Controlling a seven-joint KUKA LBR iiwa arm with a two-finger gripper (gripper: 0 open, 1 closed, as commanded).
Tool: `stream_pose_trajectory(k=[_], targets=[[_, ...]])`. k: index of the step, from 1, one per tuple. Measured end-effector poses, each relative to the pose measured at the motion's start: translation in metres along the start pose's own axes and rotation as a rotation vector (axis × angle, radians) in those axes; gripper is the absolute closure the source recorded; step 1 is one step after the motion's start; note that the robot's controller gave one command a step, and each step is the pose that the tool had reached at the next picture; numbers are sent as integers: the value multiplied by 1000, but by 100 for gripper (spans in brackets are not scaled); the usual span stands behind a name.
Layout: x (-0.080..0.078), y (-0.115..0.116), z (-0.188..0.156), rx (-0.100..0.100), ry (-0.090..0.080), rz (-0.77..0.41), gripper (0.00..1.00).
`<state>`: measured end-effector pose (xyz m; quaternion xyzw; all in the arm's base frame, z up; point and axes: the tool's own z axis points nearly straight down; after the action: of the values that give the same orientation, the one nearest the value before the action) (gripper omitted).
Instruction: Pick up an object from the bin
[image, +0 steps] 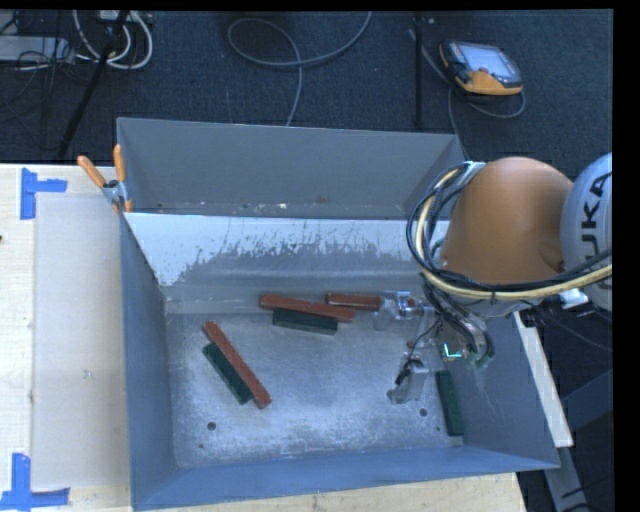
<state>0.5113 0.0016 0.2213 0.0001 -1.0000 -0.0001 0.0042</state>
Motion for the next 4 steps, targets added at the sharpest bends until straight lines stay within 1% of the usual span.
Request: stream_pose_trajectory(k=[1,2,3,4], targets=[[-87,17,153,0,-15,-100,0],[-99,72,120,0,-12,-327,0],[-111,40,120,2,-10,-211,0],[-108,66,151,1,-10,-272,0]])
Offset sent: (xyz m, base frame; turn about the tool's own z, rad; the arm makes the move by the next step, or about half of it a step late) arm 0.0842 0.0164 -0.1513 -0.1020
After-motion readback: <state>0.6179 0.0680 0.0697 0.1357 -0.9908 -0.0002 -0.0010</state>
